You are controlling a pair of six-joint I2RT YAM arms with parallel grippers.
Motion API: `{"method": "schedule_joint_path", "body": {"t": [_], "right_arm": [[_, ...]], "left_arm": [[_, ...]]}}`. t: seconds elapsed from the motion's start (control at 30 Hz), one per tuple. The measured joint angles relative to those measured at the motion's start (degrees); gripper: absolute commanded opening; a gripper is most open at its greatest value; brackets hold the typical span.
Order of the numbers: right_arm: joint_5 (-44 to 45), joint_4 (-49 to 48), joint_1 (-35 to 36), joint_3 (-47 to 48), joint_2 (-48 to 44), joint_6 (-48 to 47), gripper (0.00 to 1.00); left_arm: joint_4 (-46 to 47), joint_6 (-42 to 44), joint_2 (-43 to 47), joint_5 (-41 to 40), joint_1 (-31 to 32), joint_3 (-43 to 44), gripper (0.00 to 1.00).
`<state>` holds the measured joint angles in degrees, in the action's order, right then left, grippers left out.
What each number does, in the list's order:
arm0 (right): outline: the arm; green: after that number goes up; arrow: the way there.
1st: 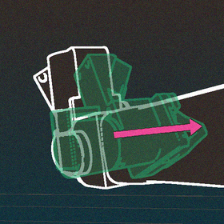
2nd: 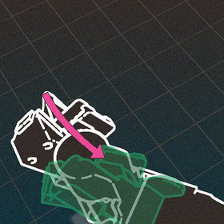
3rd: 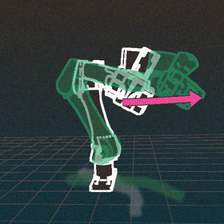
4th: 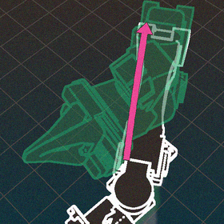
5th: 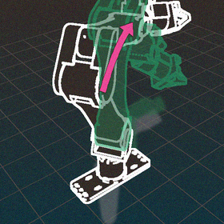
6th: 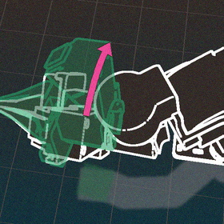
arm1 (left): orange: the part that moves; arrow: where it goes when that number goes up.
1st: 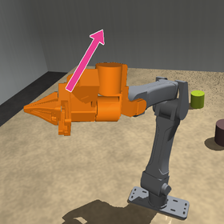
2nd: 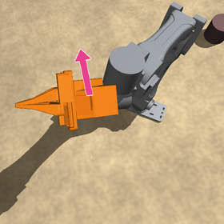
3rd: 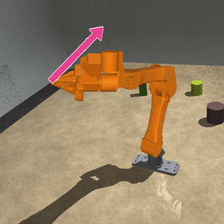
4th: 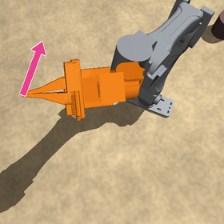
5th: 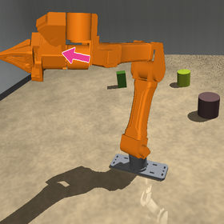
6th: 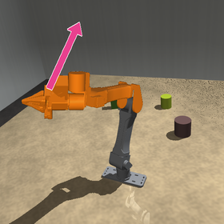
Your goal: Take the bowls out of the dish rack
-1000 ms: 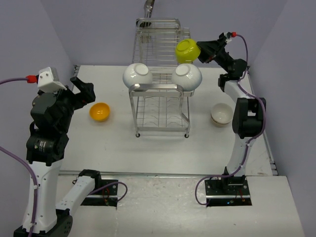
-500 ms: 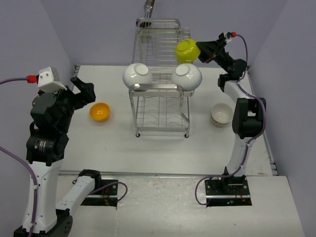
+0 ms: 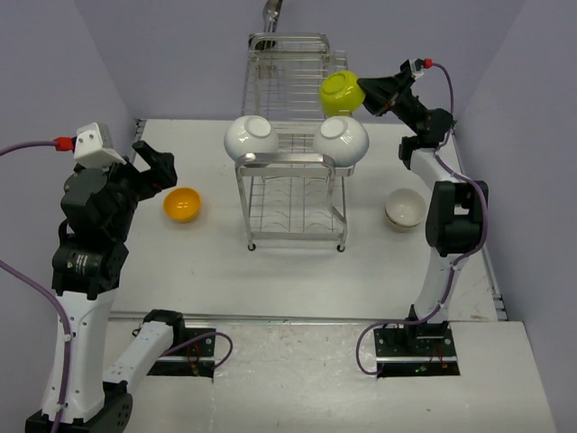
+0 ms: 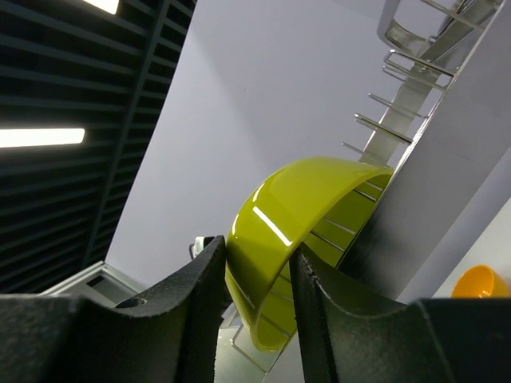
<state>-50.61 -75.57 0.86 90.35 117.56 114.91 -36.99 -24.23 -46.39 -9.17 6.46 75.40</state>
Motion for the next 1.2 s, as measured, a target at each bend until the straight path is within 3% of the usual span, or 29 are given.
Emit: {"method": "schedule_joint_path", "body": {"t": [0.3,0.53,1.2], "right_arm": [[0.04,-0.81,0.26,-0.74,-1.03,0.66,0.25],[0.09,-1.44,1.09,-0.92,-1.99,1.38,0.01],[3.17,-0.44,2.47,2.45,-2.49,0.98,0.0]], "left_arm": [[0.02,0.0,-0.07,0.02,0.0,-0.02,1.0],[0.02,0.0,-0.11,0.2,0.0,-0.02,1.0],[0.15,0.02,-0.04,0.22,0.0,-0.11,1.0]]}}
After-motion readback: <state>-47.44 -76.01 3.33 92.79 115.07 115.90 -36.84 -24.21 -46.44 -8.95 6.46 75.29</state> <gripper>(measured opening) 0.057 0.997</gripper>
